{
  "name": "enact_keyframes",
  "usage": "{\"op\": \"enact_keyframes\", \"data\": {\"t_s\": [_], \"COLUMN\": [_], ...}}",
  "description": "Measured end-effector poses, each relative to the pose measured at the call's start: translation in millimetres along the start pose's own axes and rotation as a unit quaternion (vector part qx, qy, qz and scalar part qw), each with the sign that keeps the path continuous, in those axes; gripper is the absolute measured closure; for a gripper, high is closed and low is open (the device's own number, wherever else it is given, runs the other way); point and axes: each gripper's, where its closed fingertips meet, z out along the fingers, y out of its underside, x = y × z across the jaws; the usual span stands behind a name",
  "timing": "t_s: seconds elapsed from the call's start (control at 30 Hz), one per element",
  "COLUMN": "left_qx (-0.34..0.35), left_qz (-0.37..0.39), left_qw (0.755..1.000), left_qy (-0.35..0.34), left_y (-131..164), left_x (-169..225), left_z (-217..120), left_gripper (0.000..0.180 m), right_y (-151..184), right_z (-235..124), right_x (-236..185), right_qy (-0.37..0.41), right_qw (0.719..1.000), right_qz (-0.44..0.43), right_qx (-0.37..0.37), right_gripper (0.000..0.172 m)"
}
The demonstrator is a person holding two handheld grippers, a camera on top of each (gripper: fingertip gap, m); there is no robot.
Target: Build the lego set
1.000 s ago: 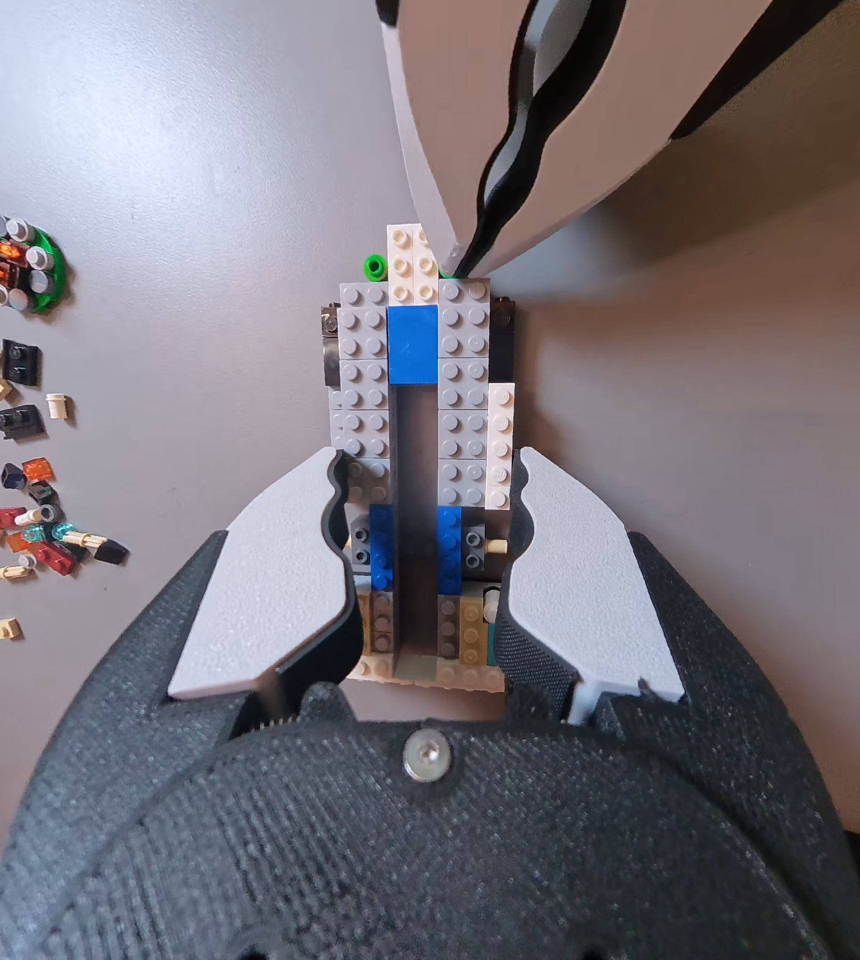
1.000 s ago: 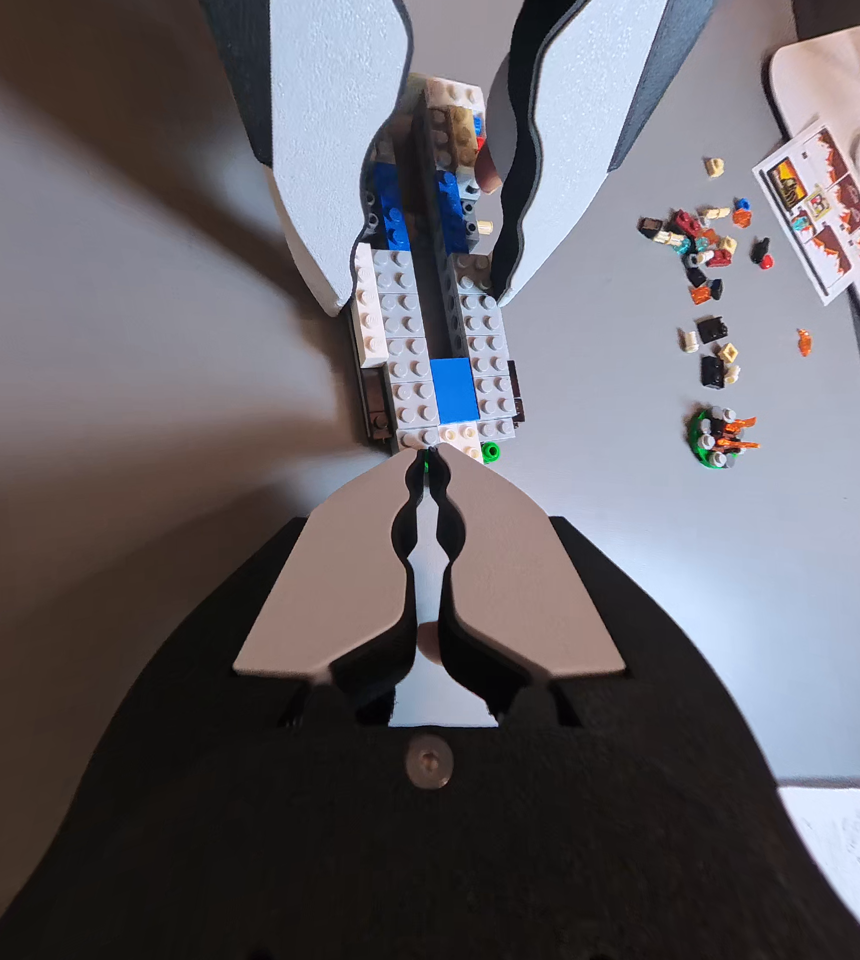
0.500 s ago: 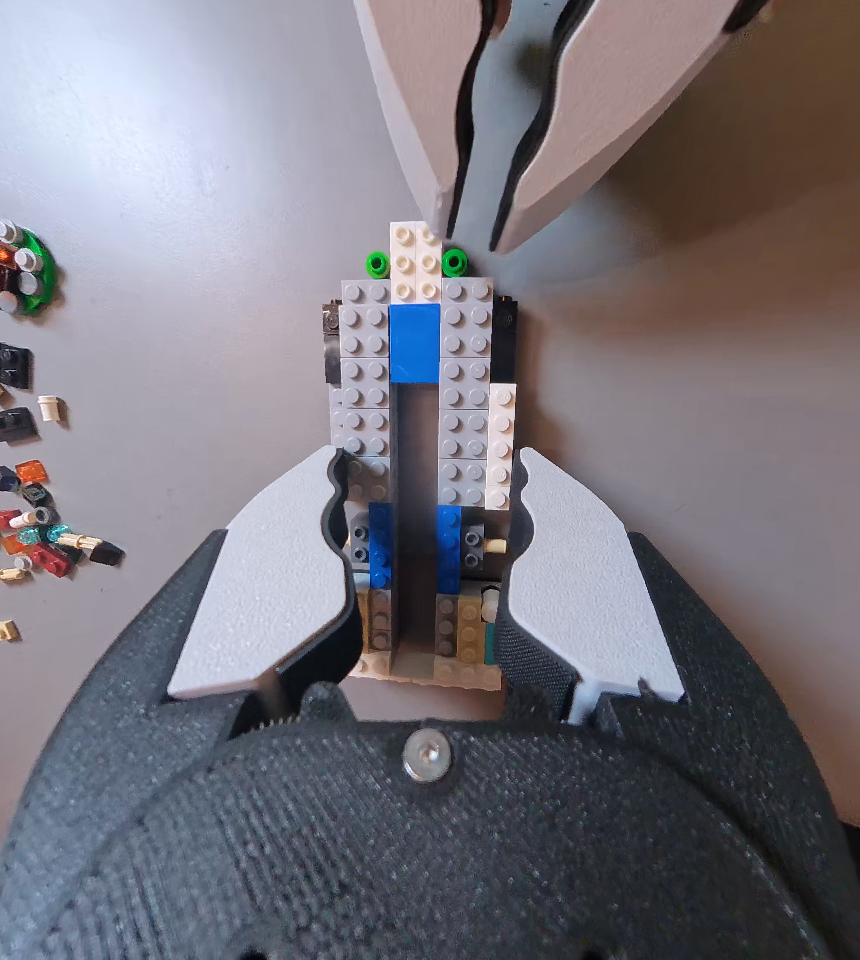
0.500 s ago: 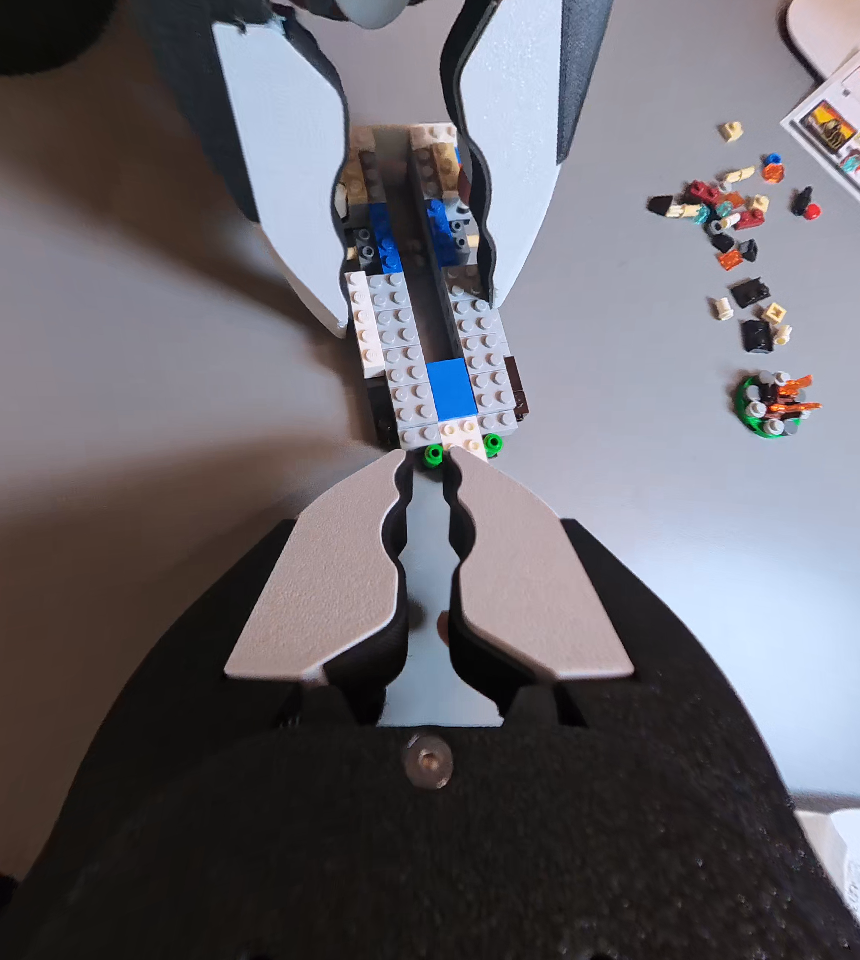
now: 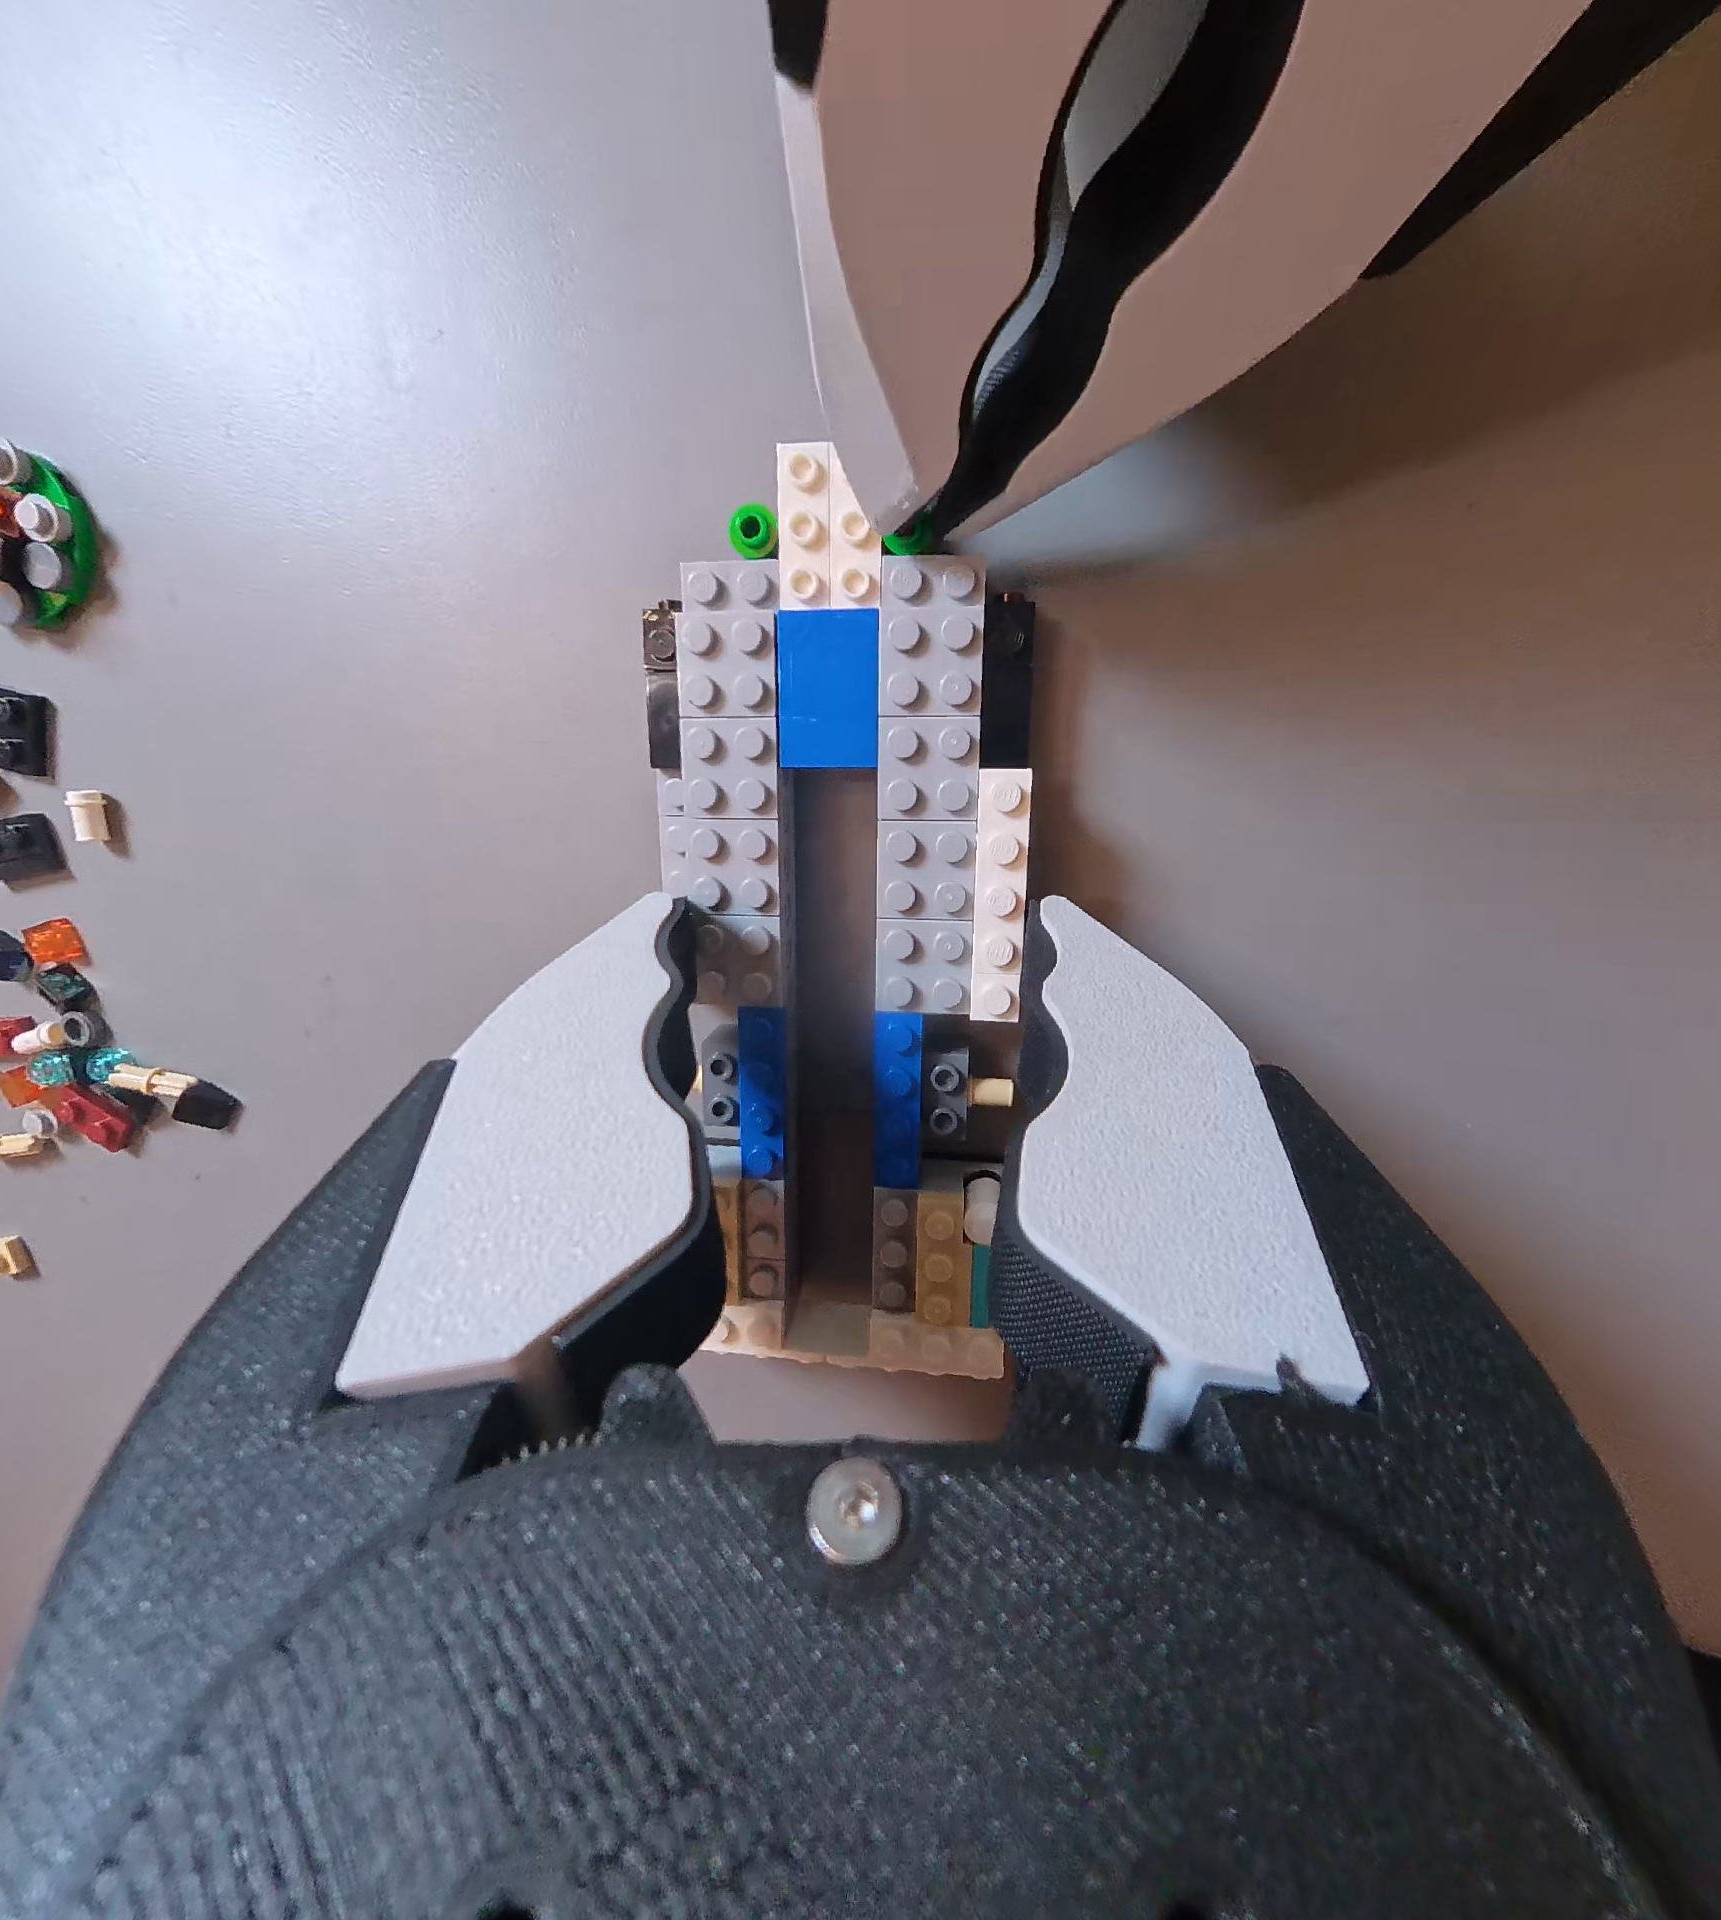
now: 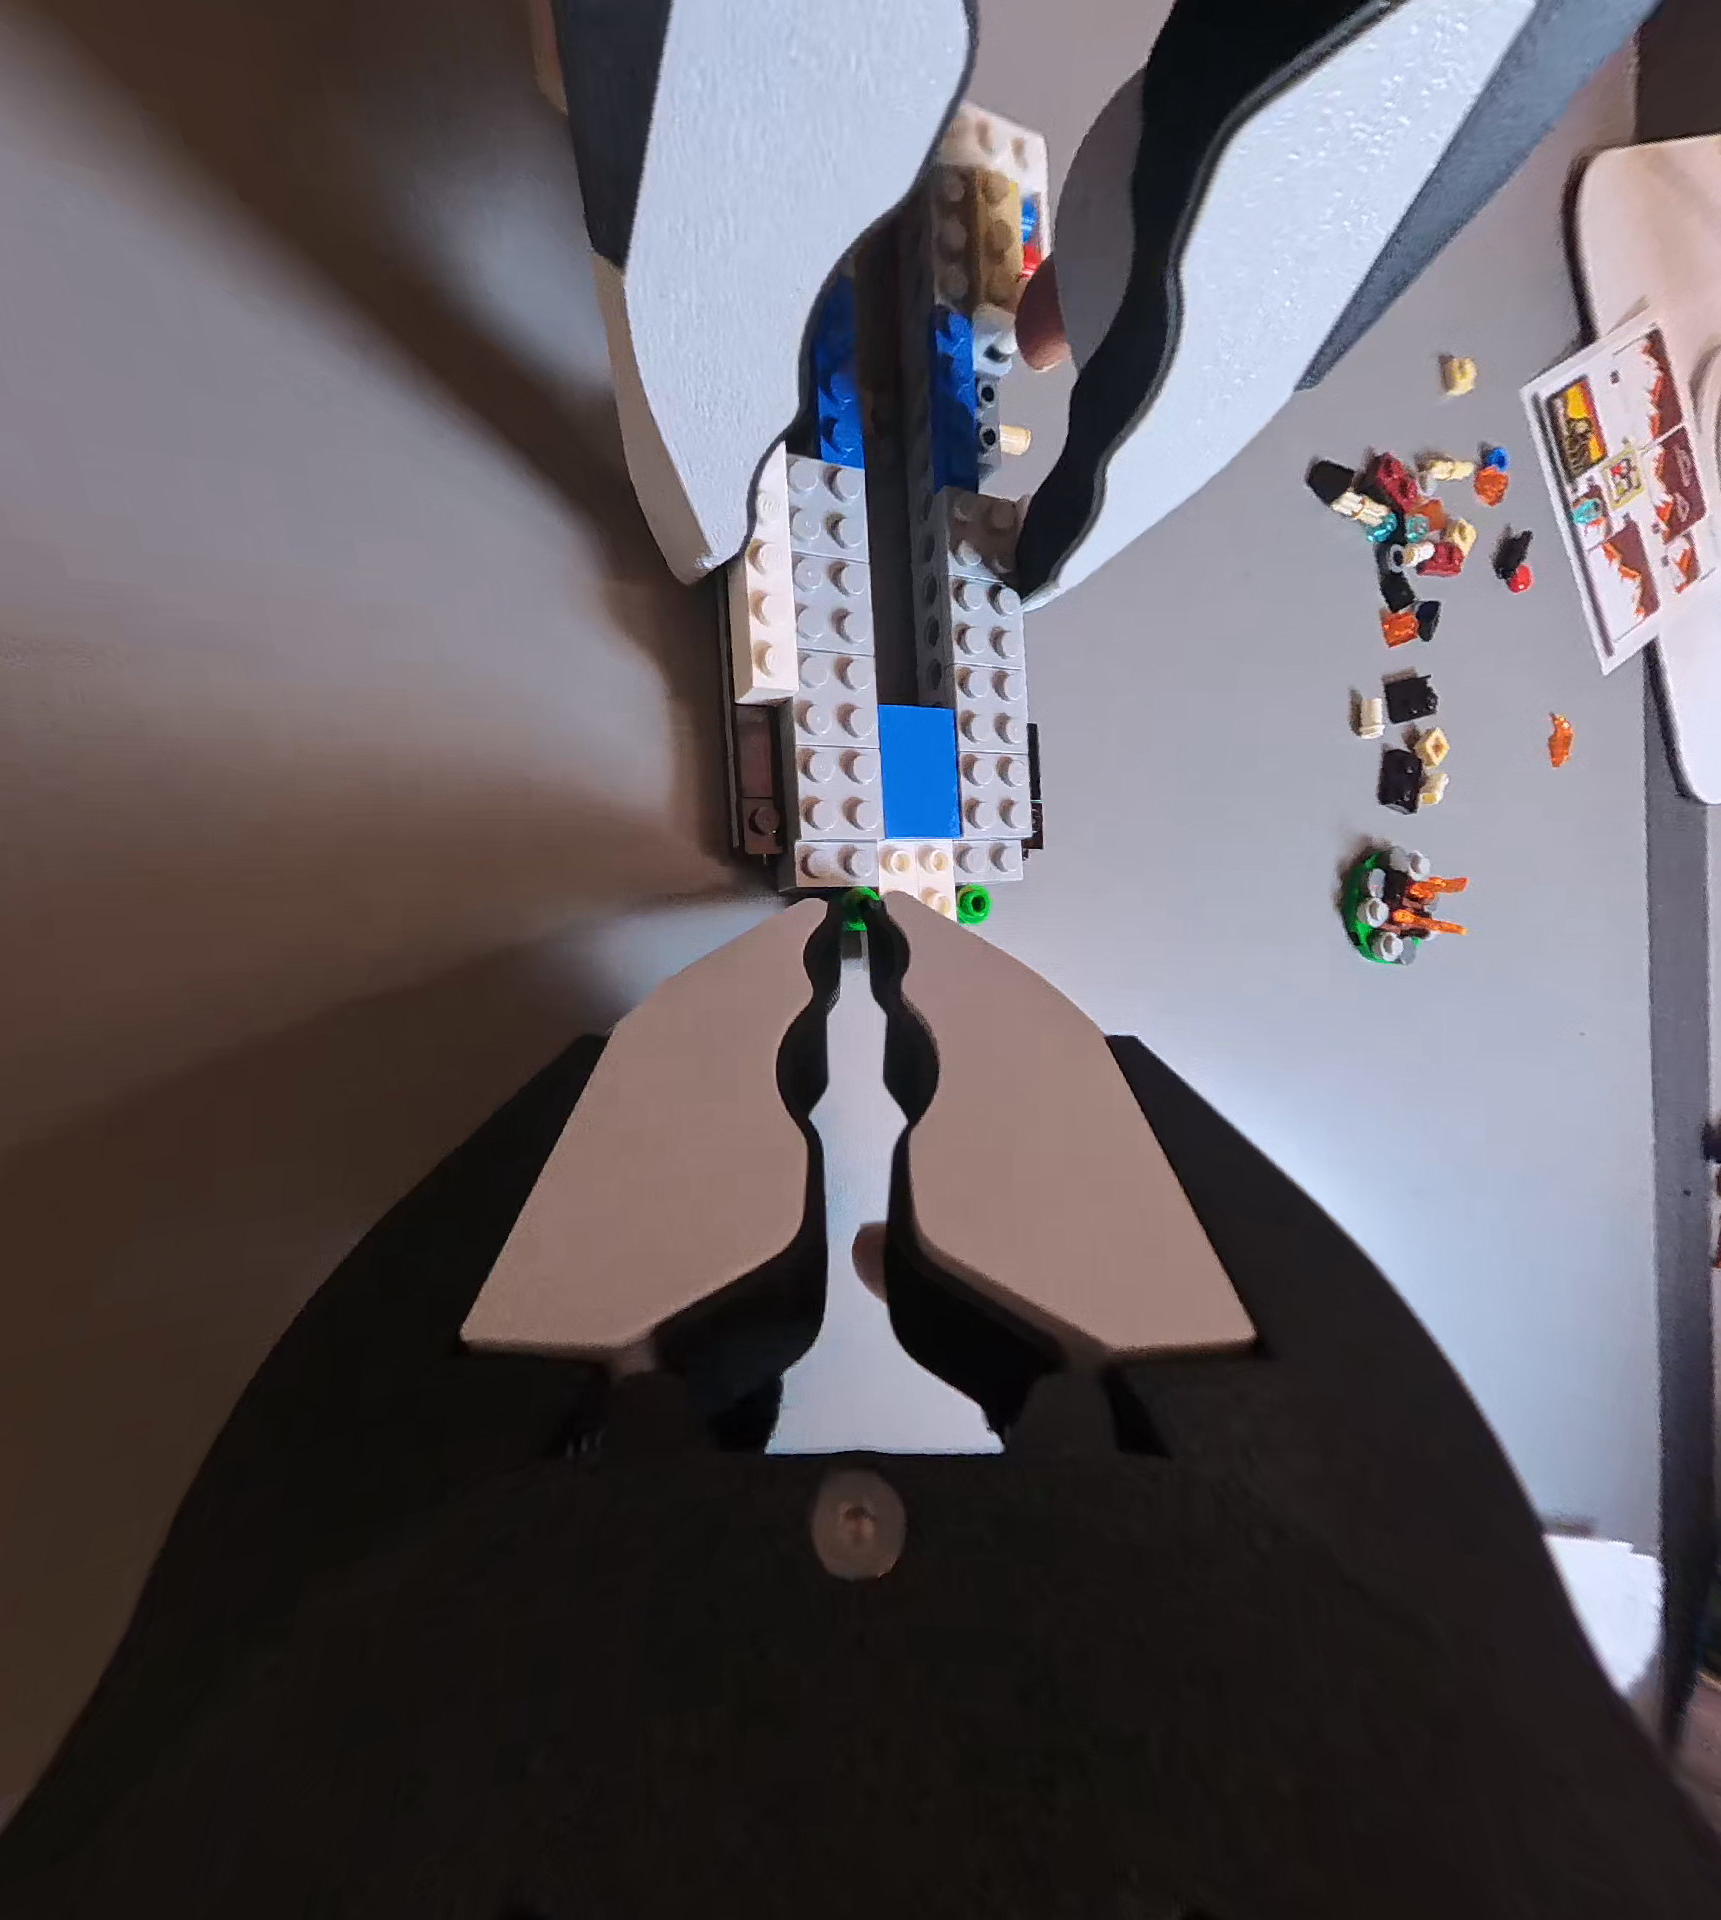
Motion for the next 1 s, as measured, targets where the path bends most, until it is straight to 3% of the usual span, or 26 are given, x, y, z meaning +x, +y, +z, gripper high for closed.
{"op": "enact_keyframes", "data": {"t_s": [0.17, 0.3, 0.4, 0.47, 0.6, 0.7, 0.87, 1.0], "left_qx": [0.006, 0.014, 0.022, 0.030, 0.048, 0.064, 0.129, 0.174], "left_qz": [0.000, 0.008, 0.019, 0.027, 0.060, 0.087, 0.005, -0.091], "left_qw": [1.000, 1.000, 1.000, 0.999, 0.997, 0.994, 0.980, 0.966], "left_qy": [-0.001, 0.004, 0.008, 0.011, 0.005, -0.030, -0.153, -0.171], "left_y": [0.2, -0.5, -1.4, -1.9, -6.5, -8.8, -6.3, 11.1], "left_x": [0.0, 1.1, 3.2, 4.0, 4.3, -2.9, -33.9, -31.2], "left_z": [0.1, 0.2, 0.1, 0.1, 0.3, -1.4, -29.1, -47.4], "left_gripper": [0.120, 0.120, 0.120, 0.120, 0.120, 0.123, 0.139, 0.143], "right_y": [0.1, -1.2, -6.8, 0.6, 9.5, 11.7, 24.2, 1.6], "right_z": [1.0, -3.0, -14.1, -11.4, 0.9, 4.7, -3.0, -19.4], "right_x": [0.0, -3.6, 4.8, 9.7, 3.7, 1.4, 2.6, -32.5], "right_qy": [-0.019, -0.061, -0.089, -0.097, -0.109, -0.105, -0.052, -0.109], "right_qw": [0.999, 0.998, 0.987, 0.983, 0.984, 0.983, 0.964, 0.952], "right_qz": [-0.018, 0.024, 0.120, 0.148, 0.138, 0.148, 0.255, 0.287], "right_qx": [-0.023, 0.003, 0.051, 0.042, 0.008, -0.016, -0.046, 0.010], "right_gripper": [0.166, 0.166, 0.142, 0.125, 0.126, 0.139, 0.139, 0.132]}}
